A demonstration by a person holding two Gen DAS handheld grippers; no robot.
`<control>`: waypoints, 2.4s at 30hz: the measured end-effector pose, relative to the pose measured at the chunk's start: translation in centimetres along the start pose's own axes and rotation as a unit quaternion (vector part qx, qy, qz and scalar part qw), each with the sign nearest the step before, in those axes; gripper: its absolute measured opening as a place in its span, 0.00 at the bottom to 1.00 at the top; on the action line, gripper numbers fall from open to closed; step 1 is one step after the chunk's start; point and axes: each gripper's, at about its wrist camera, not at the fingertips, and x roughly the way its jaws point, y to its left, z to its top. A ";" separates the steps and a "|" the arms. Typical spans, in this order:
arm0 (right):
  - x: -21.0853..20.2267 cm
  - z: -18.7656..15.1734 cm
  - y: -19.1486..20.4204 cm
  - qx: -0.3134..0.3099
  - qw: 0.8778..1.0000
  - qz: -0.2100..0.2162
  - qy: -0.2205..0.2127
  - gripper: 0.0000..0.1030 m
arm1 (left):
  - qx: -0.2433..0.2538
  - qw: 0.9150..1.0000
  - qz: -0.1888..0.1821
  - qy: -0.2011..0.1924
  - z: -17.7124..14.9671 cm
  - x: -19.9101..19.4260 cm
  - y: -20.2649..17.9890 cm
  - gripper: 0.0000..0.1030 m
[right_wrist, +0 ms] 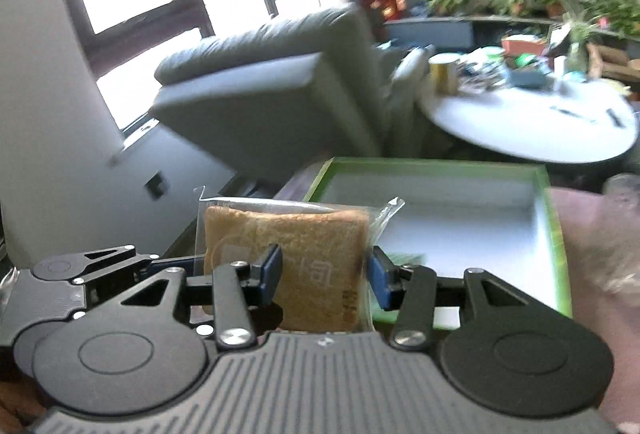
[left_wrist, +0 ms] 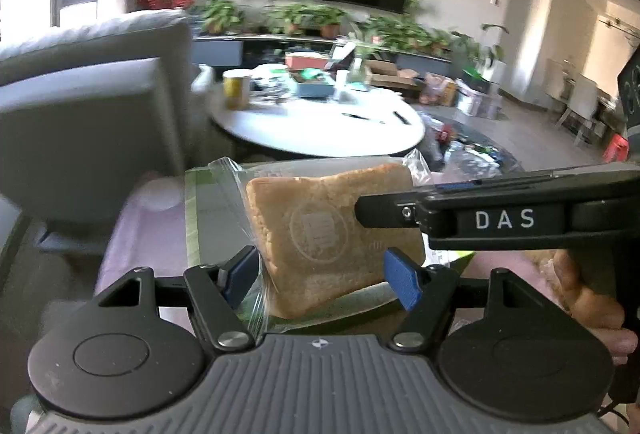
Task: Organize snacks
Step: 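Lower the bread bag into the box beside the green packet, release, then move the right gripper back to the snack pile and grasp yellow packet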
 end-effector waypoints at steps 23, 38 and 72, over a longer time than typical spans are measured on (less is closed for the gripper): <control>4.0 -0.8 -9.3 0.045 0.997 -0.062 0.021 0.34 | 0.008 0.994 -0.023 0.103 1.1 12.6 -4.2 0.64; 5.1 -2.0 -9.8 0.049 0.994 -0.076 0.054 0.36 | 0.020 0.992 -0.027 0.123 0.2 13.2 -4.1 0.65; -1.5 -4.5 -5.4 0.021 0.999 -0.029 0.016 0.45 | 0.036 0.997 -0.001 0.072 -5.6 1.3 -0.8 0.74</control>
